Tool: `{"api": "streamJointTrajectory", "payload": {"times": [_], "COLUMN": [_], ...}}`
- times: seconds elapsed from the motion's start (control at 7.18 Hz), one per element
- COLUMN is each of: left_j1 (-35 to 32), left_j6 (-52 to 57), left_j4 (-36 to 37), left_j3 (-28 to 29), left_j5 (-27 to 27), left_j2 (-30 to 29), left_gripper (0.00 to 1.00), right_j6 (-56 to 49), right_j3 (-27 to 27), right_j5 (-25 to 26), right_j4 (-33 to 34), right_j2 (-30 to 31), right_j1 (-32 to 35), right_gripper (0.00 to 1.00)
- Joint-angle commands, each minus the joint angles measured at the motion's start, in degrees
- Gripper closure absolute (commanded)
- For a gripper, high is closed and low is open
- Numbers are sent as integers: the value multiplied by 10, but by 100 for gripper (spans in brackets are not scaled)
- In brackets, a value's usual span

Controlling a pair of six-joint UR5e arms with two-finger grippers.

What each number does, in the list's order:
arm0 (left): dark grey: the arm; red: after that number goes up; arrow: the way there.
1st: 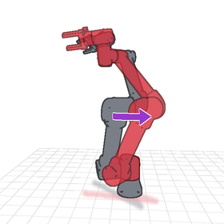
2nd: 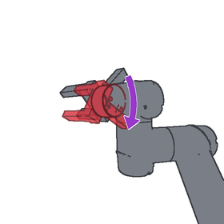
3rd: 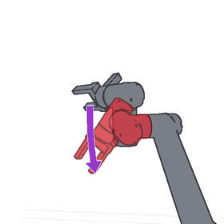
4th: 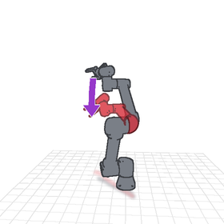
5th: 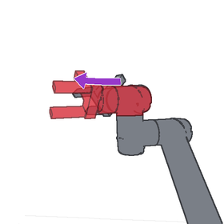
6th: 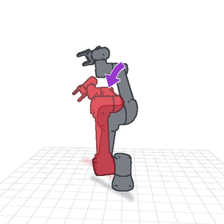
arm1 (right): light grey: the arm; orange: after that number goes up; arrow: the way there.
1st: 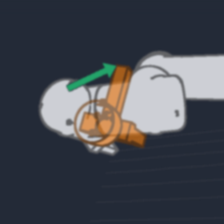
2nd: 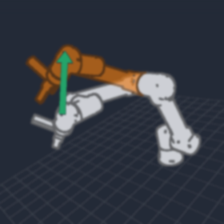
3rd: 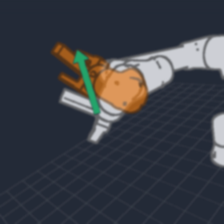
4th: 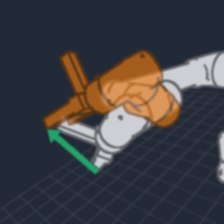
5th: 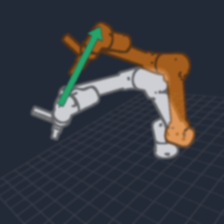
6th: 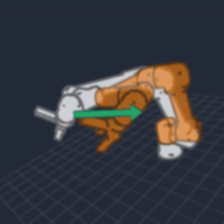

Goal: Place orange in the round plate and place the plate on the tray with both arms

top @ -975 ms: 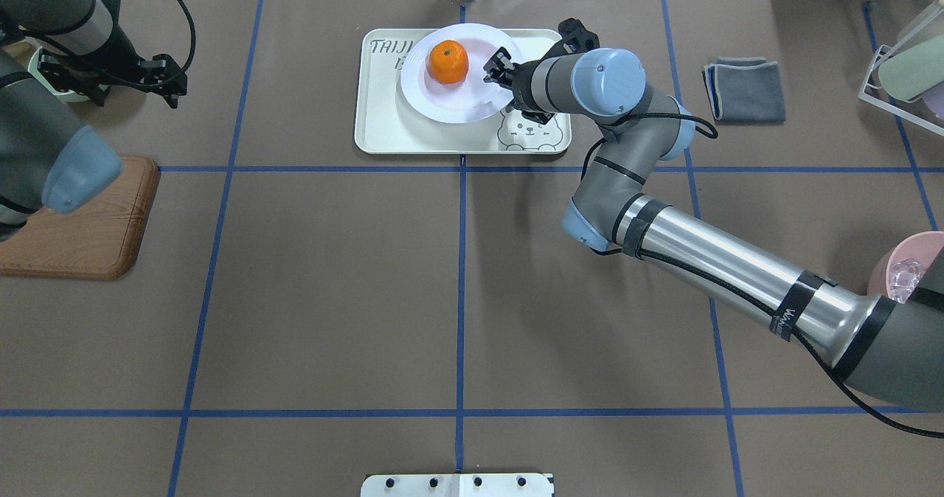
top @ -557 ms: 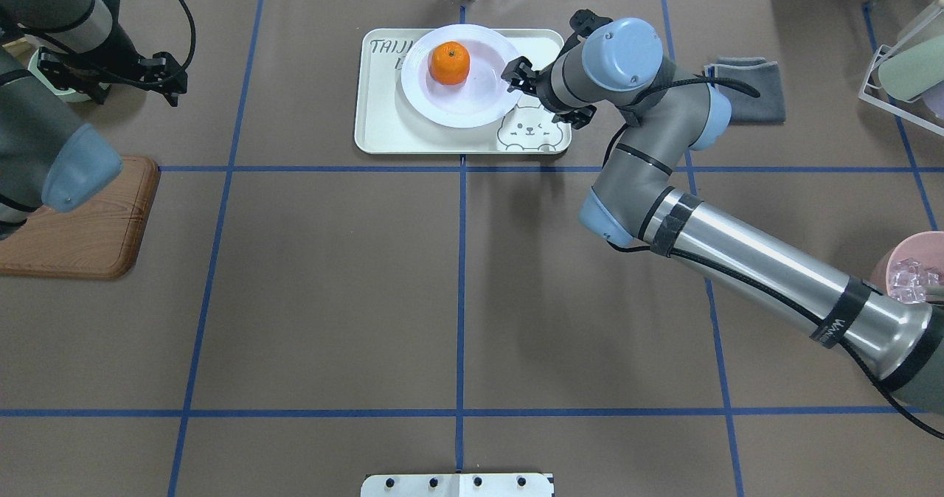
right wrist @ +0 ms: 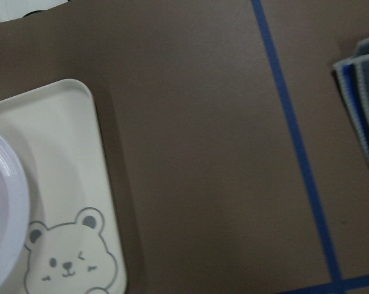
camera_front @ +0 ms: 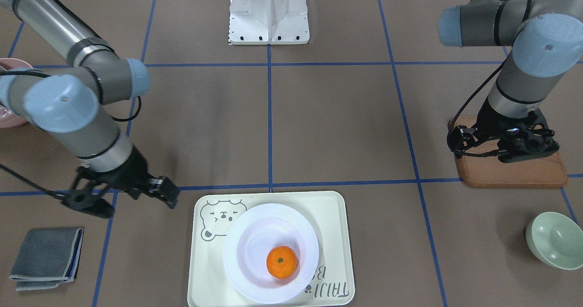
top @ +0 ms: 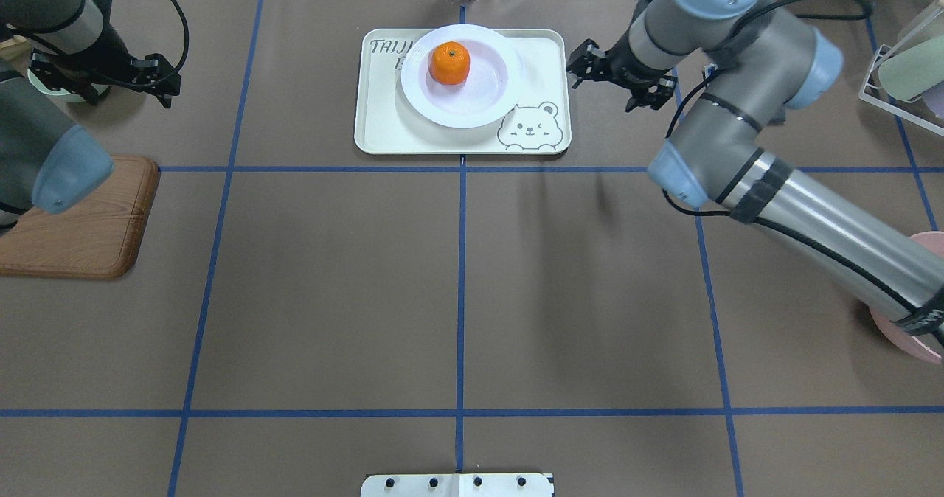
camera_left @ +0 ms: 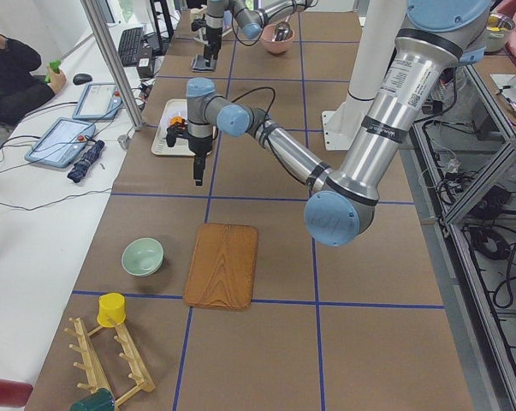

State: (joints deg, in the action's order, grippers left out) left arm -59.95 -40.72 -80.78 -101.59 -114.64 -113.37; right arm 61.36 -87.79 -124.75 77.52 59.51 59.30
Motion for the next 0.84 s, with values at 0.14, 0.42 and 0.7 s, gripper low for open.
{"api": "streamJointTrajectory", "payload": {"times": [0.14, 0.42, 0.7], "left_j1": [-94, -181, -250], "left_j6": [167, 313, 420], "left_j4": [-3, 3, 4], "left_j3": [-16, -8, 6], "left_j5": [-94, -149, -152], "left_j2": [81, 132, 186], "left_gripper": [1, 1, 1], "right_j6": [-389, -597, -675], "right_j3": [-83, -77, -74], "right_j5": [-55, -58, -97], "right_j4": [157, 186, 183], "right_j2": [119, 187, 245], "right_j1": [139, 219, 266], "right_gripper": [0, 0, 0]}}
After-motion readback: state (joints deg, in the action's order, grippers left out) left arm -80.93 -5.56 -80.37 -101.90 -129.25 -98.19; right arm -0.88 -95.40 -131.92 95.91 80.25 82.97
